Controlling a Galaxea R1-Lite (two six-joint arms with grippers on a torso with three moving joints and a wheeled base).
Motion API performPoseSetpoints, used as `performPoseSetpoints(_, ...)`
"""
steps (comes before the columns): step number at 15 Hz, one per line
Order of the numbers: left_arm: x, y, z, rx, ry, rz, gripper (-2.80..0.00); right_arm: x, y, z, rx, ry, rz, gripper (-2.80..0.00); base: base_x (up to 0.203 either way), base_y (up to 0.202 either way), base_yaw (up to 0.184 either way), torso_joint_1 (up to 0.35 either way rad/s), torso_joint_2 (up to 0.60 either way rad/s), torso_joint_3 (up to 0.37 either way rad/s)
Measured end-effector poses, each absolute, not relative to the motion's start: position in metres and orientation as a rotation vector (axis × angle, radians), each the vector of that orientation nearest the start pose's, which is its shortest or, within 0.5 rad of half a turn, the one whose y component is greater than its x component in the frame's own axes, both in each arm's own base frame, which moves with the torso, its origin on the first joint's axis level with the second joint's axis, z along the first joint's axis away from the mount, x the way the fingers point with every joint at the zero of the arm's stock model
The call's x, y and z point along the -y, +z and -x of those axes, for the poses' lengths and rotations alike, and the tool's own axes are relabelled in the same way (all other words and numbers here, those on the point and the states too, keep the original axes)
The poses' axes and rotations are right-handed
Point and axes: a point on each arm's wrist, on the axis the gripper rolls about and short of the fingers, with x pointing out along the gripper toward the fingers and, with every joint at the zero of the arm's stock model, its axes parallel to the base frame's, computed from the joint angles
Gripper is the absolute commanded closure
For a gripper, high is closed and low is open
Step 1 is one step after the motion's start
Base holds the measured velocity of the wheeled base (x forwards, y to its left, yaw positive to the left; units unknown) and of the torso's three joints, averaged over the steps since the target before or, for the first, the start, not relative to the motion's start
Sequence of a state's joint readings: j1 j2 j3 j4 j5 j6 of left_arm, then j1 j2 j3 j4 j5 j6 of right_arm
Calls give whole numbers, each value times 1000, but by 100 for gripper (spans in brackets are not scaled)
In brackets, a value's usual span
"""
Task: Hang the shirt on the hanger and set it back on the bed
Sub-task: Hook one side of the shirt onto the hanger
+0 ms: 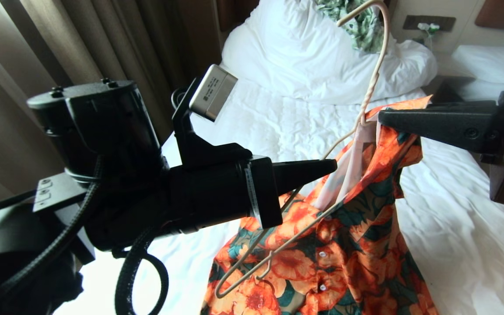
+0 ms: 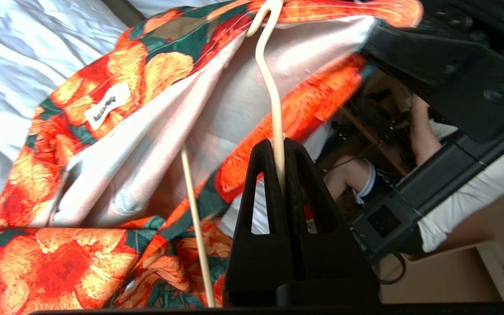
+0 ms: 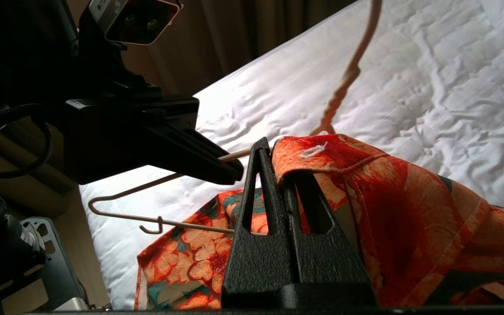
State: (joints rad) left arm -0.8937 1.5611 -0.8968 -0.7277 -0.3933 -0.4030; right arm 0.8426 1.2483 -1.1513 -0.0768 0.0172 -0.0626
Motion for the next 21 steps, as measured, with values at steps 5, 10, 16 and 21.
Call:
performPoseSetpoints(5,233,261,-165,-192,-1260,396,0,-151,333,-121,-21,912,79,0,0,0,0,0,0,0)
performPoseSetpoints(10,233,262,-162,-179,-1276,453,0,-160,324,-127,-55,917,100,0,0,0,0,0,0,0)
performPoseSetpoints(16,241,242,-163,-97,-1378,602,0,-159,329,-128,-29,911,109,0,0,0,0,0,0,0)
performPoseSetpoints(21,246,226,-163,-36,-1433,663,0,-156,326,-126,-37,905,146,-280,0,0,0,0,0,0)
